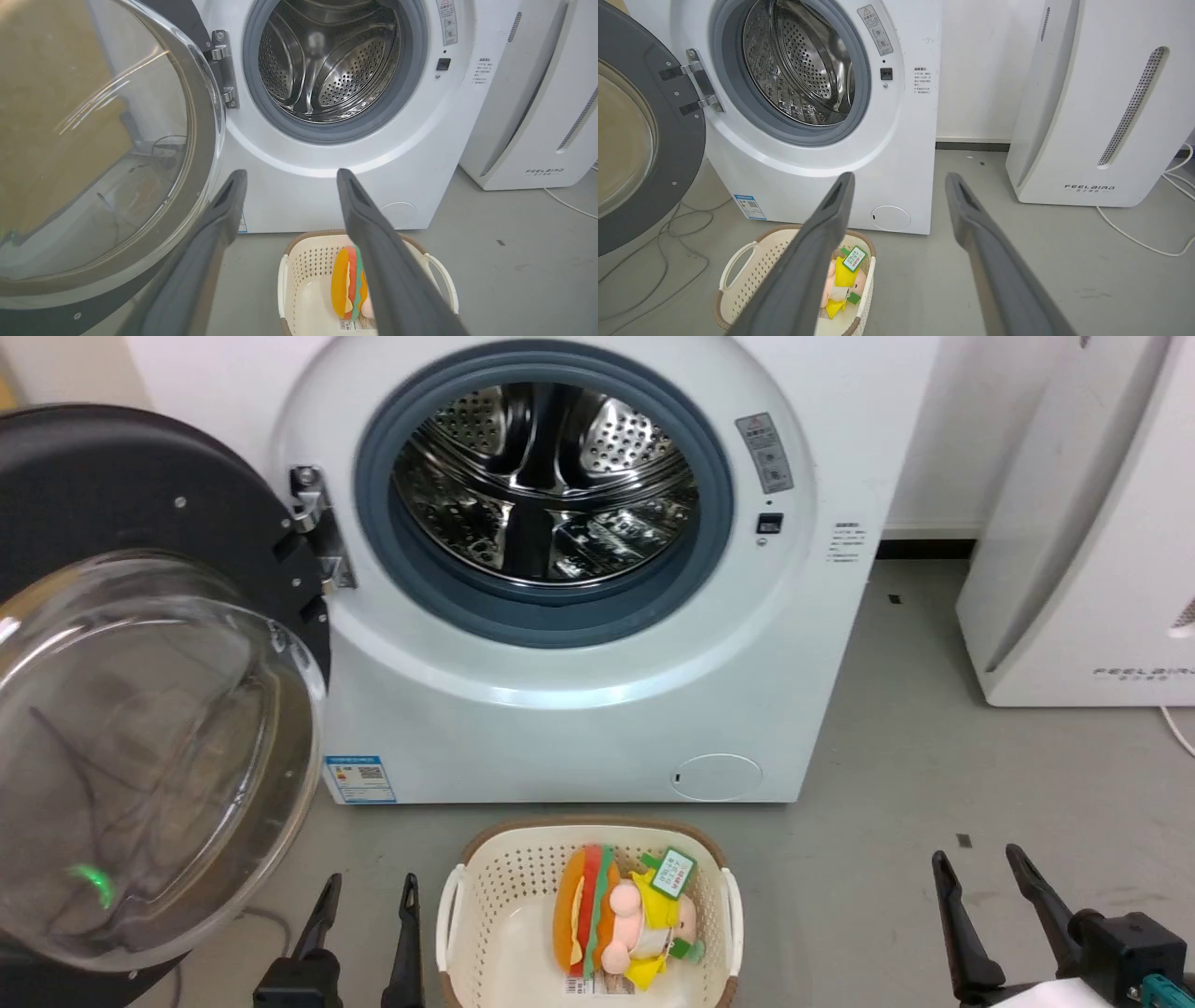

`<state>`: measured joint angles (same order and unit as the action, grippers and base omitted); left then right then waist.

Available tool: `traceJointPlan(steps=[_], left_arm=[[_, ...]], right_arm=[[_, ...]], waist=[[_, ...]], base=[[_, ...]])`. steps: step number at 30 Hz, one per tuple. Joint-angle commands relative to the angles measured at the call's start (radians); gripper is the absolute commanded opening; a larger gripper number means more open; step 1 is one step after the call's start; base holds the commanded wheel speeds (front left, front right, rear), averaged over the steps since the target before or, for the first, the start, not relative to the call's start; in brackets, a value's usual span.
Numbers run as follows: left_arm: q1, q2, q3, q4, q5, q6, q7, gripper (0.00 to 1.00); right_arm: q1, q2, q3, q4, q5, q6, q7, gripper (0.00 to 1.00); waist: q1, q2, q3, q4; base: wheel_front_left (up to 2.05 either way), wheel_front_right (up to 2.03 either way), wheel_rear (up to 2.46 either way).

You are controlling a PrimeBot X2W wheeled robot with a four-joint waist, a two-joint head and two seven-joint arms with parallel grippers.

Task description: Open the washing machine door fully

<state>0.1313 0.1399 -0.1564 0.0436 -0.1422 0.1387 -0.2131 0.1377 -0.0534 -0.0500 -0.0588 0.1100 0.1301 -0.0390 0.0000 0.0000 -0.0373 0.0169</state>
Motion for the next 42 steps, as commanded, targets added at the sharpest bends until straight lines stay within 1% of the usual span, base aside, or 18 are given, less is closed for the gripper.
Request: traceJointPlan(steps=[1,7,14,15,42], left_arm=[[-0.018,0.005,-0.001,0.010,0.003,0.002,0.012,1.00],[-0.026,0.011,0.008,0.023,-0.007,0.011,0.024,1.00],[-0.025,0.015,0.010,0.037,-0.020,0.012,0.027,1.00],[-0.014,0.008,0.008,0.034,-0.019,0.008,0.028,0.00],[-0.036,-0.014,0.036,0.019,0.012,-0.020,0.064,0.00]], right_arm=[[0.018,0.003,0.001,-0.007,-0.009,0.001,0.004,1.00],[0.029,0.003,0.004,-0.011,-0.002,0.001,0.012,1.00],[0.024,0.003,0.013,-0.007,-0.001,0.001,0.014,1.00],[0.020,0.000,0.012,-0.007,-0.005,0.000,0.012,0.00],[-0.011,0.001,0.019,0.006,-0.025,0.000,0.017,0.00]], waist=[[0.0000,0.0000,0.001,-0.019],[0.0000,0.0000,0.002,-0.044],[0.0000,0.0000,0.000,-0.052],[0.0000,0.0000,0.000,-0.052],[0.0000,0.0000,0.007,-0.045]], base=[[0.00,0.00,0.00],[0.00,0.00,0.00],[0.00,0.00,0.00],[0.00,0.00,0.00],[0.00,0.00,0.00]])
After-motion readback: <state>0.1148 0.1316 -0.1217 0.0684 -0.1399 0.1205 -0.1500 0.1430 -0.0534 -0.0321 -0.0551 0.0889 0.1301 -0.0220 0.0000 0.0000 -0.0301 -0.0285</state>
